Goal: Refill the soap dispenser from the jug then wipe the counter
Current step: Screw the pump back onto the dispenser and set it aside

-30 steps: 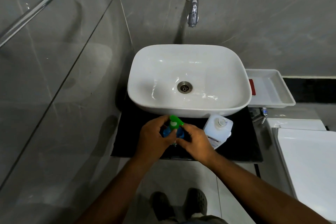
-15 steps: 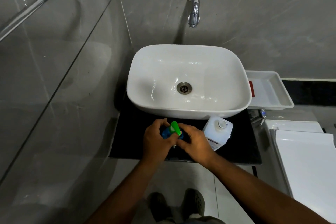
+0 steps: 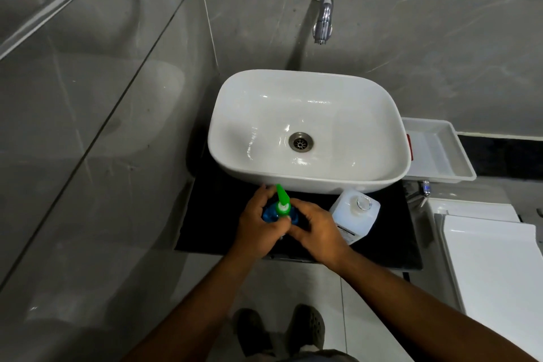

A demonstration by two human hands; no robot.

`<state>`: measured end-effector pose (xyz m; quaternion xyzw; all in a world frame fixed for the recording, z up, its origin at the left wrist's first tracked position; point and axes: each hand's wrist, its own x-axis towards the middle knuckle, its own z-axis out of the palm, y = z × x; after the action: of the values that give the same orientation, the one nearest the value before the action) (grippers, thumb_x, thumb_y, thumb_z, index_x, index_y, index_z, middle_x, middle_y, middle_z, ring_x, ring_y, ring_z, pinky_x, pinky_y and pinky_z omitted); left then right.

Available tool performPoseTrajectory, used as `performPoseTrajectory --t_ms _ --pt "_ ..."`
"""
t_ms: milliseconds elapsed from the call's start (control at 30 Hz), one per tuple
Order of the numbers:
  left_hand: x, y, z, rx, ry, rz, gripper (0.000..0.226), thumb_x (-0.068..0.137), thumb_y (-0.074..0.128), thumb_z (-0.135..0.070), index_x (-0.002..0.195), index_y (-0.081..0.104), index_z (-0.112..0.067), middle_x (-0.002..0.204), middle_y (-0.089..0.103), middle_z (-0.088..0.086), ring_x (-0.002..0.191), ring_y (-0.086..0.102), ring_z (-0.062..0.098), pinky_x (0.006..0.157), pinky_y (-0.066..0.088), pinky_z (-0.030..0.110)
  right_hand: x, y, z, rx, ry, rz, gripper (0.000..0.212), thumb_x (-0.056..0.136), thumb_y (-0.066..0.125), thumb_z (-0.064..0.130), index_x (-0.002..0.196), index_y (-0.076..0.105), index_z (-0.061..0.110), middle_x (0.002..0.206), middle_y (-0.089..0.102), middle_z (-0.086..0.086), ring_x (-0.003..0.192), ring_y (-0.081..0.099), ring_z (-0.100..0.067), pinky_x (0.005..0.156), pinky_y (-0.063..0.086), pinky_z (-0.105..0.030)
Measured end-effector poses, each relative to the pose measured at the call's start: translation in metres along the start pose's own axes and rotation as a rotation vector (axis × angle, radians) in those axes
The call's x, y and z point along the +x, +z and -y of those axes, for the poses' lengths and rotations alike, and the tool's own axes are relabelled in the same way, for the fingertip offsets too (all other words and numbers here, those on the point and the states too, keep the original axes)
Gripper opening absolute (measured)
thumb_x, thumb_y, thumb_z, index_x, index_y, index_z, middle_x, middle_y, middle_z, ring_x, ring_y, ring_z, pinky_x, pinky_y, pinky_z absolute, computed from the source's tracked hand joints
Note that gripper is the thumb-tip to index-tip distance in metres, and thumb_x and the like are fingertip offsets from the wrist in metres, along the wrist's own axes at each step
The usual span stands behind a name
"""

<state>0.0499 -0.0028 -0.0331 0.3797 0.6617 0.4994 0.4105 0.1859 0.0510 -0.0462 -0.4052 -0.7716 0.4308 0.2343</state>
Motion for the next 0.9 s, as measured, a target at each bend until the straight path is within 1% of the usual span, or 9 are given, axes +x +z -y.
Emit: performPoseTrajectory --t_ms 67,167,300,433,500,600,700,800,900 --pt "-0.001 0.002 0.002 -0.006 -0.019 -0.065 0.053 0.054 0.08 -0.036 0.098 0.051 -0.044 0.114 0.057 -0.015 0.099 0.057 -0.009 0.073 0.052 0.011 0.0 -0.001 0.001 -0.002 -0.01 0.0 0.045 0.079 0.073 0.019 0.123 0.059 0.02 0.114 0.066 -0.002 0.105 0.059 -0.011 0.092 0.048 -0.025" --pt "0.002 0.0 0.009 0.055 0.015 -0.092 0.039 0.064 0.08 -0.019 0.091 0.056 -0.032 0.124 0.057 -0.009 0.109 0.056 0.002 0.089 0.049 0.02 0.0 0.0 0.001 -0.017 0.001 0.0 0.048 0.078 0.075 0.02 0.123 0.059 0.019 0.113 0.066 -0.003 0.104 0.059 -0.012 0.092 0.047 -0.025" --pt "0.003 0.0 0.012 0.085 0.05 0.006 0.055 0.068 0.072 -0.012 0.12 0.059 -0.024 0.141 0.044 -0.007 0.124 0.048 0.008 0.089 0.041 0.004 0.0 0.001 0.0 -0.047 0.011 -0.027 0.04 0.078 0.075 0.015 0.115 0.062 0.011 0.103 0.066 -0.008 0.094 0.061 -0.017 0.086 0.052 -0.034" --pt "0.002 0.004 0.009 0.115 0.079 -0.137 0.046 0.062 0.085 -0.025 0.097 0.054 -0.024 0.108 0.054 -0.021 0.103 0.054 -0.003 0.086 0.046 0.017 0.001 0.001 0.0 -0.036 0.008 -0.022 0.035 0.079 0.073 0.013 0.113 0.064 0.012 0.101 0.066 -0.006 0.093 0.062 -0.016 0.084 0.052 -0.036" --pt "0.005 0.0 0.009 0.15 0.111 -0.113 0.037 0.065 0.08 -0.014 0.093 0.059 -0.026 0.114 0.05 -0.026 0.104 0.051 -0.01 0.087 0.043 0.008 0.001 0.001 0.001 -0.033 0.013 -0.003 0.043 0.079 0.074 0.016 0.12 0.062 0.014 0.107 0.066 -0.006 0.099 0.061 -0.016 0.089 0.05 -0.034" --pt "0.008 -0.003 0.011 0.186 0.177 -0.012 0.049 0.064 0.074 -0.009 0.111 0.064 -0.019 0.127 0.045 -0.021 0.114 0.044 -0.014 0.089 0.036 -0.001 0.001 0.0 0.002 -0.057 0.008 0.013 0.048 0.08 0.073 0.016 0.126 0.058 0.015 0.114 0.065 -0.007 0.105 0.059 -0.017 0.094 0.047 -0.034" --pt "0.004 0.001 0.009 0.153 0.122 -0.116 0.057 0.058 0.085 -0.028 0.106 0.055 -0.024 0.114 0.054 -0.014 0.108 0.052 -0.003 0.09 0.047 0.018 0.002 -0.001 0.002 -0.062 0.003 0.016 0.046 0.082 0.071 0.015 0.126 0.058 0.015 0.116 0.065 -0.005 0.107 0.059 -0.015 0.095 0.048 -0.036" --pt "0.005 0.0 0.01 0.152 0.119 -0.155 0.045 0.058 0.087 -0.022 0.095 0.061 -0.015 0.115 0.057 -0.001 0.105 0.059 0.015 0.089 0.053 0.038 0.002 0.0 0.002 -0.061 0.01 0.02 0.048 0.081 0.073 0.017 0.126 0.058 0.017 0.114 0.065 -0.004 0.106 0.059 -0.015 0.094 0.048 -0.034" --pt "0.005 -0.004 0.012 0.162 0.136 -0.012 0.055 0.063 0.068 -0.018 0.118 0.062 -0.011 0.136 0.05 0.003 0.123 0.052 0.019 0.102 0.047 0.039 0.002 0.0 0.001 -0.078 0.003 0.007 0.05 0.08 0.073 0.016 0.127 0.057 0.017 0.113 0.065 -0.006 0.105 0.059 -0.017 0.094 0.047 -0.032"
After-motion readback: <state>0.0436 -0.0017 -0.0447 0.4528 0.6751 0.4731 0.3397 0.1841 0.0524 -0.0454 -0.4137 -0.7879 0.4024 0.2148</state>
